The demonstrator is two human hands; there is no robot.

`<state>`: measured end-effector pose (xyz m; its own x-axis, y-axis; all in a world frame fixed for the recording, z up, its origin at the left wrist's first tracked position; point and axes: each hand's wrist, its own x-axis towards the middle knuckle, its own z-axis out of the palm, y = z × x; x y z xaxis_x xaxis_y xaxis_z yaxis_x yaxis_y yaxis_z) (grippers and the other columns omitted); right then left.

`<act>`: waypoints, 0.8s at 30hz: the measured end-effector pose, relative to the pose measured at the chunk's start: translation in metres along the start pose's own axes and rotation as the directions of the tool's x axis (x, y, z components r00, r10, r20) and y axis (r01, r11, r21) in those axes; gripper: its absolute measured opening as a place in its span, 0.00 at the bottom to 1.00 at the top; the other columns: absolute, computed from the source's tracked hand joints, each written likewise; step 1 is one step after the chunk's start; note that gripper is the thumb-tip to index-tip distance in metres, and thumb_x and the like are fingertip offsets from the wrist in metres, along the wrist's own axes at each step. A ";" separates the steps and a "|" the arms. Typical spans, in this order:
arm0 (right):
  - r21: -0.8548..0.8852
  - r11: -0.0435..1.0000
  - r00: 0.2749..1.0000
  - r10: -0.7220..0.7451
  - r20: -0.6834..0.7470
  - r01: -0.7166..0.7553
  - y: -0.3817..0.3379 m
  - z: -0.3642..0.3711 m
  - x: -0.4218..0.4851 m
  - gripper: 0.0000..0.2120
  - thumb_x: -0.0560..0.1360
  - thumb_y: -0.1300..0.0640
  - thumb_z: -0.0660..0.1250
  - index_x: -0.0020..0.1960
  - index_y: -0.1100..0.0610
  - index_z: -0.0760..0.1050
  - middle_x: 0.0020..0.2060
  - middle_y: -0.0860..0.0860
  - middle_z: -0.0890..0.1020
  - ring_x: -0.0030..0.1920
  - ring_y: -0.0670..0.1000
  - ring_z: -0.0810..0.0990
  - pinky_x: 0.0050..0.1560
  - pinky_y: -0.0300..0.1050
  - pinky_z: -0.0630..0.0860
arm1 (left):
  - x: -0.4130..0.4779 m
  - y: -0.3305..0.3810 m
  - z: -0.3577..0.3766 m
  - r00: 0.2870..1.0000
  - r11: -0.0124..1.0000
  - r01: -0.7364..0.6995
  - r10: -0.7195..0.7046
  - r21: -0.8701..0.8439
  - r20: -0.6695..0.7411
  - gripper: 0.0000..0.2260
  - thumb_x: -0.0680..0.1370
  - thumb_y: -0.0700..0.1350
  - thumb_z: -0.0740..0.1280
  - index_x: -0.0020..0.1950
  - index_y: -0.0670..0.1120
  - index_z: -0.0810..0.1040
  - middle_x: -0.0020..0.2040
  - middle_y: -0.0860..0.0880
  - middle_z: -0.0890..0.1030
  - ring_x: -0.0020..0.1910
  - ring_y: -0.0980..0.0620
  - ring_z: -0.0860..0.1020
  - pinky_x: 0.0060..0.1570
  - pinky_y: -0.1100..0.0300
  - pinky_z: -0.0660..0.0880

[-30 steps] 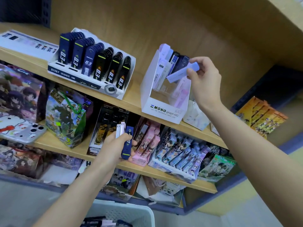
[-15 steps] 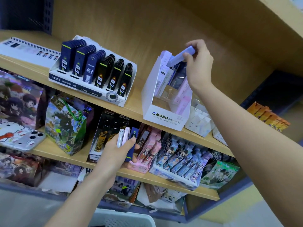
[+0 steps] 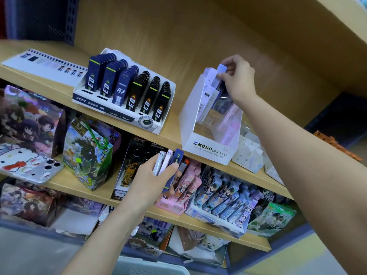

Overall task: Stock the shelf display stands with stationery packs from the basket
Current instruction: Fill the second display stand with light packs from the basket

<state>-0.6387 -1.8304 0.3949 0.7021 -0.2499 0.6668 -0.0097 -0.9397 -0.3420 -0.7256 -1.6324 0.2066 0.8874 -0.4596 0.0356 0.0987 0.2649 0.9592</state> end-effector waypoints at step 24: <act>-0.295 0.935 0.981 -0.183 0.069 0.195 0.004 -0.006 -0.007 0.15 0.78 0.61 0.61 0.64 0.57 0.73 0.57 0.55 0.78 0.59 0.56 0.73 0.59 0.48 0.69 | 0.033 0.079 0.020 0.971 0.975 -0.220 0.215 0.038 0.108 0.04 0.78 0.42 0.66 0.53 0.46 0.76 0.41 0.47 0.85 0.24 0.50 0.72 0.22 0.70 0.66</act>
<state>-0.6477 -1.8334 0.3929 0.7394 -0.0570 0.6708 -0.0819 -0.9966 0.0057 -0.6975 -1.6435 0.2894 0.8337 -0.4810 0.2713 -0.1166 0.3270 0.9378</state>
